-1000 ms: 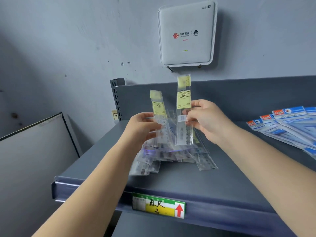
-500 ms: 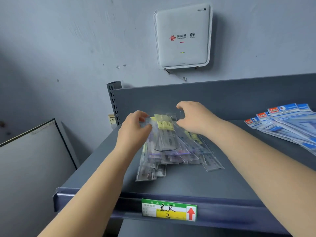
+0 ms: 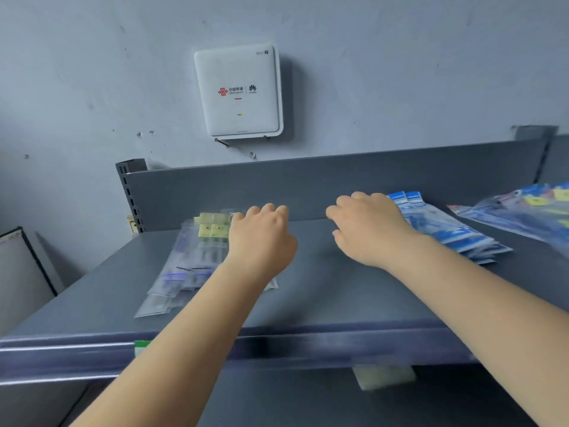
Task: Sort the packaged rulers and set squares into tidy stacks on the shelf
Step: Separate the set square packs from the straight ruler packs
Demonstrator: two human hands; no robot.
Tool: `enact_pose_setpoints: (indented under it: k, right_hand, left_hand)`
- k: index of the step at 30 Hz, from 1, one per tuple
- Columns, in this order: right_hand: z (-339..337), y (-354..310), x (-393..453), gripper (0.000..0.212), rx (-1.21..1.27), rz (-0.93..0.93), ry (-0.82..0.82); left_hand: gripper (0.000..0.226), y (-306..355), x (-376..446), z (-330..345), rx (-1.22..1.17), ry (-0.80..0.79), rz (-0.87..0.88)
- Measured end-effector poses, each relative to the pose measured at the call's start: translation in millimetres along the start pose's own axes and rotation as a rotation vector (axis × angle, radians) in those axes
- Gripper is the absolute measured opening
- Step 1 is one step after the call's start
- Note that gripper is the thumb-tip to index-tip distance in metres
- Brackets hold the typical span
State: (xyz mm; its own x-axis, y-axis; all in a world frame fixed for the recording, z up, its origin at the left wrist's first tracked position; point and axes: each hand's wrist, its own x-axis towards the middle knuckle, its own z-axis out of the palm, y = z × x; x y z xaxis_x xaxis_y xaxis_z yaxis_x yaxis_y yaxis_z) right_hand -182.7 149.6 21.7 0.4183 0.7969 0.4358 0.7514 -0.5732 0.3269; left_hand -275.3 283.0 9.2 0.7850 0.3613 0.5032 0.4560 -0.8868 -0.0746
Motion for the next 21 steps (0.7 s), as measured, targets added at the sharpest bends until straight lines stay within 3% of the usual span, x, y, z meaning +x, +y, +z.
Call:
enact_pose_setpoints:
  k: [11,21]
  right_hand:
    - [11.1,132.4,-124.8,0.033,-0.046,0.083,-0.080]
    - [19.5,219.7,-195.6,0.033,0.006,0.284,-0.123]
  left_hand:
    - [0.036,192.9,-6.7,-1.8,-0.036,0.025,0.129]
    - [0.037,314.8,7.4,-0.2,-0.094,-0.038,0.298]
